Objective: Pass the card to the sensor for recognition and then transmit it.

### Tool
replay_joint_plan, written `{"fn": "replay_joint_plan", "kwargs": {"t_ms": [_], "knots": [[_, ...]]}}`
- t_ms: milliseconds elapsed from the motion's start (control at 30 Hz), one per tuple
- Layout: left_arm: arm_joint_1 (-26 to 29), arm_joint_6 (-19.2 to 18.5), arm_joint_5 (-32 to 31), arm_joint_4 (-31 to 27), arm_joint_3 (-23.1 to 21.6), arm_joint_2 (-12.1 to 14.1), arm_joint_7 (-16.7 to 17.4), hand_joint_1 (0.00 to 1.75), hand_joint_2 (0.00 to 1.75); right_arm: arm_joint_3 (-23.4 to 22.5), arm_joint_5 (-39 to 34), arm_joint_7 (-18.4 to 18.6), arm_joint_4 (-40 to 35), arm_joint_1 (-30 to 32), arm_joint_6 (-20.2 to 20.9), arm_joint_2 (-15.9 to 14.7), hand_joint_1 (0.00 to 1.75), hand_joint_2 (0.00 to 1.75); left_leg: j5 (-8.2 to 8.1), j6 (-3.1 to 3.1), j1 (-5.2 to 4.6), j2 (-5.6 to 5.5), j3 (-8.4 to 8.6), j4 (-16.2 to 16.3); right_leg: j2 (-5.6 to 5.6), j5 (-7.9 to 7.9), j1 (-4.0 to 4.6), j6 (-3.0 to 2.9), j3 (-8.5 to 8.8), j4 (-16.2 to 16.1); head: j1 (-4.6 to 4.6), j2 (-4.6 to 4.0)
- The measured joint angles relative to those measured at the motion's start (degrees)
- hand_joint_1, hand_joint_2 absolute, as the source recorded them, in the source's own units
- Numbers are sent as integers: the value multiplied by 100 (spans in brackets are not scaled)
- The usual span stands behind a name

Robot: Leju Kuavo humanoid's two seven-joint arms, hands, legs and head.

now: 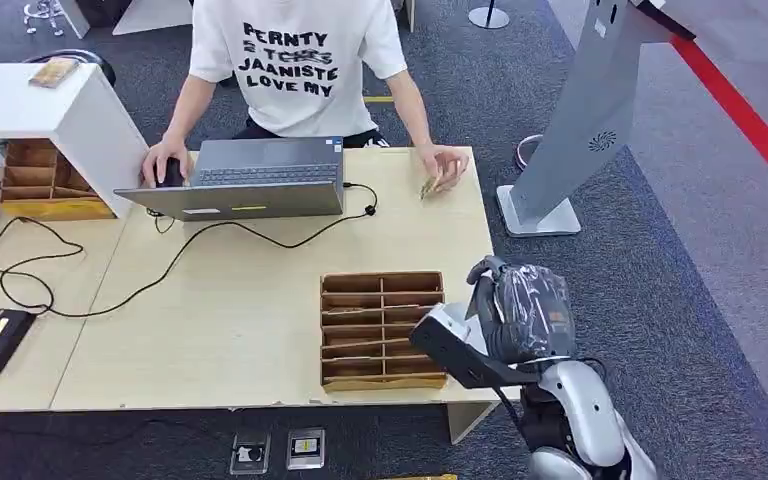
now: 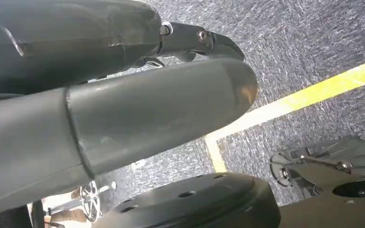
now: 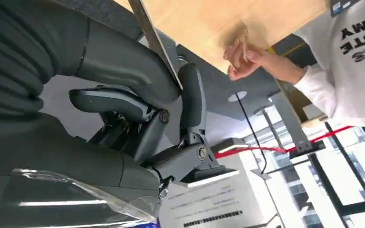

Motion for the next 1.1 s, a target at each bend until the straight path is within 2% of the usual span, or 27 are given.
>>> {"fn": "replay_joint_plan", "kwargs": {"t_ms": [200, 533, 667, 867, 1100], "knots": [[-6, -7, -132, 0, -2, -17, -2, 0, 0, 59, -236, -296, 11, -508, -59, 114, 175, 175, 0, 0, 0, 0, 0, 0, -1, 0, 0, 0, 0, 0, 0, 0], [-9, 0, -208, 0, -2, -52, -2, 0, 0, 173, -1048, -862, 300, -1321, -151, 433, 175, 175, 0, 0, 0, 0, -4, 0, -2, 0, 0, 0, 0, 1, 0, 0], [-27, -7, -291, 0, -4, -66, 7, 0, 0, 230, -2080, -1337, 650, -1721, -155, 584, 175, 175, 1, 0, 0, -1, -4, 0, -5, 0, 0, 0, 0, 1, 0, 0], [-117, -57, -438, 0, -11, -70, 103, 0, 0, 267, -2921, -1743, 1342, -2316, -131, 835, 175, 175, 4, 2, 0, -4, -4, 0, -5, 1, 1, 0, 1, 3, 0, 0], [-223, -116, -580, -2, -35, -94, 241, 0, 0, 337, -3554, -1937, 2449, -3056, 22, 1187, 175, 175, 4, 2, 0, -5, -7, 0, -7, 1, 1, 0, 1, 3, 0, 0]]}}
